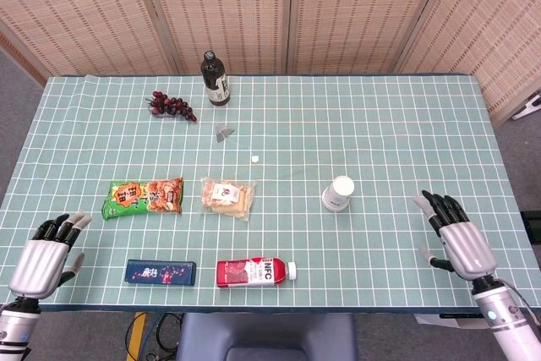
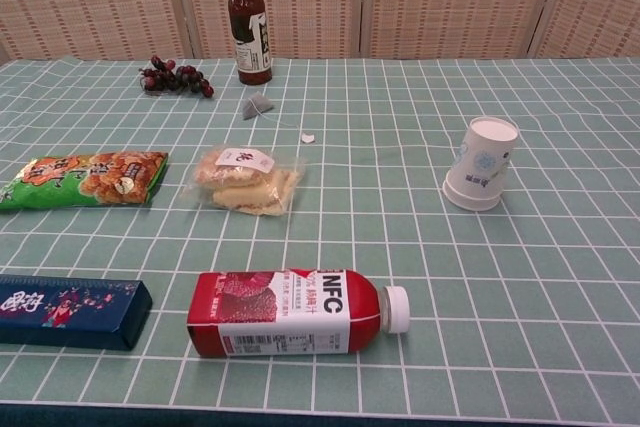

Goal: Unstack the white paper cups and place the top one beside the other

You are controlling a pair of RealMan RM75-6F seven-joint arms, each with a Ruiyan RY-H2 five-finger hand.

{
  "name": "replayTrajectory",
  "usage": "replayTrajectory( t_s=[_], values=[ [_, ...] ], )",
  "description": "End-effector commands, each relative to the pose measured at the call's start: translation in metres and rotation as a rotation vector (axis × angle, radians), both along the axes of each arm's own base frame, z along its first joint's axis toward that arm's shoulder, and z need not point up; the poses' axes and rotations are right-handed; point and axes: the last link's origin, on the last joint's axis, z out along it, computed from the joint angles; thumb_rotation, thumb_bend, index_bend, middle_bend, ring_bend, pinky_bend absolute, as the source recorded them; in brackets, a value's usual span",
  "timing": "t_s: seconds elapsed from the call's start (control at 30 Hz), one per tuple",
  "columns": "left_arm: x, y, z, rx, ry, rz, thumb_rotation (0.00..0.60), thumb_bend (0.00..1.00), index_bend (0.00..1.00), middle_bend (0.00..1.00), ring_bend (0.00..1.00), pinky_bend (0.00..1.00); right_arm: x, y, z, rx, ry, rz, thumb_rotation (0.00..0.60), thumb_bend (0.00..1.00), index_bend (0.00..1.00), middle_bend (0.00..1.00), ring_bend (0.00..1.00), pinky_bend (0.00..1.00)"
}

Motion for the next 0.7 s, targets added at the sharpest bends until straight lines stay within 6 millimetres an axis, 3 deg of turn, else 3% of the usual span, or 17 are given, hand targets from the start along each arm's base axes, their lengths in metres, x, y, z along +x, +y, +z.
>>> replayTrajectory(
  t_s=[0.03,0.47,0.7],
  values=[
    [0.002,0.0,-0.002,-0.004,-0.002,-0.005,0.6,0.4,0.21,0.19,0.15,0.18,0.011,-0.025,0.007,0.049,-0.065,-0.015,0.6,0.27,0.0,0.0,0.0,0.0],
    [0.003,-0.001,0.0,-0.001,-0.009,-0.008,0.6,0.4,0.21,0.19,0.15,0.18,0.067,-0.082,0.003,0.255,-0.157,-0.041,0.6,0.27,0.0,0.0,0.0,0.0],
    [0.003,-0.001,0.001,0.002,-0.014,-0.008,0.6,0.4,0.21,0.19,0.15,0.18,0.086,-0.108,-0.003,0.307,-0.172,-0.07,0.6,0.28,0.05,0.0,0.0,0.0]
  ],
)
